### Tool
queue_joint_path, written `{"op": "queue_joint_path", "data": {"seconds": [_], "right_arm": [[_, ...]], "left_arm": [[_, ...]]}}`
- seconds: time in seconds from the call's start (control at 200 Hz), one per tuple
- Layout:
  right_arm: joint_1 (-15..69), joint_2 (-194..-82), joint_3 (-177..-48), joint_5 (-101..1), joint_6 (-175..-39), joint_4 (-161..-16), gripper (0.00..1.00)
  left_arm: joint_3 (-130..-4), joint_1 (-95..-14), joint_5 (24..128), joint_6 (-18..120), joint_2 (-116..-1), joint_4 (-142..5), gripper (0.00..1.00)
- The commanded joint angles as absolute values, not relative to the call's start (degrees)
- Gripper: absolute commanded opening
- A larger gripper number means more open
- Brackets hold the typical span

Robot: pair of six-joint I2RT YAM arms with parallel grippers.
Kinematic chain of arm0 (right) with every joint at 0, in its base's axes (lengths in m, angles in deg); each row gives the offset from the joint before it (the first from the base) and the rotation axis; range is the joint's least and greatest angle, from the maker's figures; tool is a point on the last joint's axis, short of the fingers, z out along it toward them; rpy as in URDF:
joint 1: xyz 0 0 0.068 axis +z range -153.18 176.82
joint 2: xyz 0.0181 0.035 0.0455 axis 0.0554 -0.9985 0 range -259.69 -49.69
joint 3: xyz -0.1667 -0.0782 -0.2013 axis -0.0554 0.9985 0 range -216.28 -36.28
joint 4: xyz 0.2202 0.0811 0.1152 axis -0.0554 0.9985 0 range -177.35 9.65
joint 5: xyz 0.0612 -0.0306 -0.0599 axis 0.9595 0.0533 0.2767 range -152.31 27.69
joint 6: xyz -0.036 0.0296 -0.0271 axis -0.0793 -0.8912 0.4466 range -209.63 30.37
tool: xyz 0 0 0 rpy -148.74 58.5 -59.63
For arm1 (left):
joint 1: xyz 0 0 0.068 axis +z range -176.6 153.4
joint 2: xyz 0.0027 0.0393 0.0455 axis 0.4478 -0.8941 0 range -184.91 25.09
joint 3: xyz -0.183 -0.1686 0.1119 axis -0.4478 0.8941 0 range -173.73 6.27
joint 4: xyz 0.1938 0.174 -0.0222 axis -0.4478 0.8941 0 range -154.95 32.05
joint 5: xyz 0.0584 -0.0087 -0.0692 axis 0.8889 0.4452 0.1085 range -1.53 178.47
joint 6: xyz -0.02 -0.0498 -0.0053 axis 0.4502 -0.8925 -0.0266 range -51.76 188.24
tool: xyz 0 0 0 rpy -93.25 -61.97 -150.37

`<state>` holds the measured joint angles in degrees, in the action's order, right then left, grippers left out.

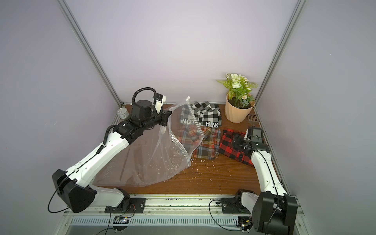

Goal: Take the shirt out of the vacuum bag
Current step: Place the shirt at the center of the board.

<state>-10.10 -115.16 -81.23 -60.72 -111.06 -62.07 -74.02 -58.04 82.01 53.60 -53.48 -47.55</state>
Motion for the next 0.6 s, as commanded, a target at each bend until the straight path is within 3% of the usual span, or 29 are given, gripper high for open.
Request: {"op": "queue_joint_path", "data": {"seconds": [0.0,0.595], "right_arm": [[-8.69,-117.39,-80.81,-67.46,-114.67,-65.9,0.84],[4.14,-140.67,-91.7,-82.89,-112.83,-65.69,0.82]], "left_arm": [[-76.24,-57.81,81.03,53.91,-51.14,-47.6,0.01],[-77.47,-57.85,81.44,54.61,-49.49,-46.24,0.01]]}}
